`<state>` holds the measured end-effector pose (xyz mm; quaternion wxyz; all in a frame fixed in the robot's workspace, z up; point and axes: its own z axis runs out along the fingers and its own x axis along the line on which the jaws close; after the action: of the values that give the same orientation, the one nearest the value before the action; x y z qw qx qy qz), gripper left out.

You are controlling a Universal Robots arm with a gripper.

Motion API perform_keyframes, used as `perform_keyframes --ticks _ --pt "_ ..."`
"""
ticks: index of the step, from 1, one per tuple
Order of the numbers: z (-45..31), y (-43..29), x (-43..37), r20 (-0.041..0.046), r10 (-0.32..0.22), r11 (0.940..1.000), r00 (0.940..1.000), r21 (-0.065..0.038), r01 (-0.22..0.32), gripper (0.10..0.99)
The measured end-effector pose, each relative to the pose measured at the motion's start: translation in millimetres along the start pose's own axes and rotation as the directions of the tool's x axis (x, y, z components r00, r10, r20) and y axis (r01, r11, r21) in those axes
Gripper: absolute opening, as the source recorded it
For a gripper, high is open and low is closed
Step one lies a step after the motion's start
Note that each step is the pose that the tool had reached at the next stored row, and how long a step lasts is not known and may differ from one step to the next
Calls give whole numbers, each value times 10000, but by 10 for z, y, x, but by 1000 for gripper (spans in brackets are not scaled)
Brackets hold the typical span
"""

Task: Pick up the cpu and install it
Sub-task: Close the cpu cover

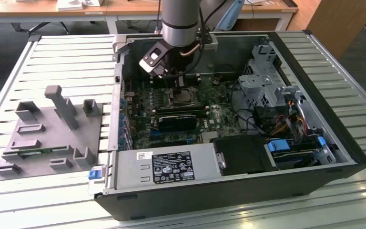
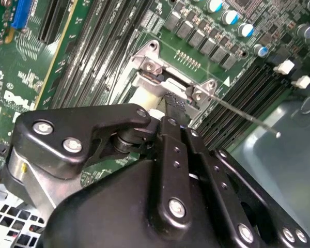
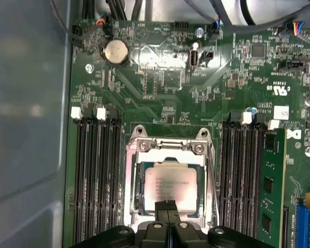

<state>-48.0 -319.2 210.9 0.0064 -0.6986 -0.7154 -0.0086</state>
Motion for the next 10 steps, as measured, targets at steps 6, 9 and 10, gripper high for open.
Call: perform_keyframes --ticks 6,9,10 --pt "54 -19 0 -11 0 10000 10000 -1 0 106" --pt "85 -19 -1 -12 1 10000 10000 -1 -1 106" --pt "92 -19 -1 -13 1 10000 10000 -1 -1 106"
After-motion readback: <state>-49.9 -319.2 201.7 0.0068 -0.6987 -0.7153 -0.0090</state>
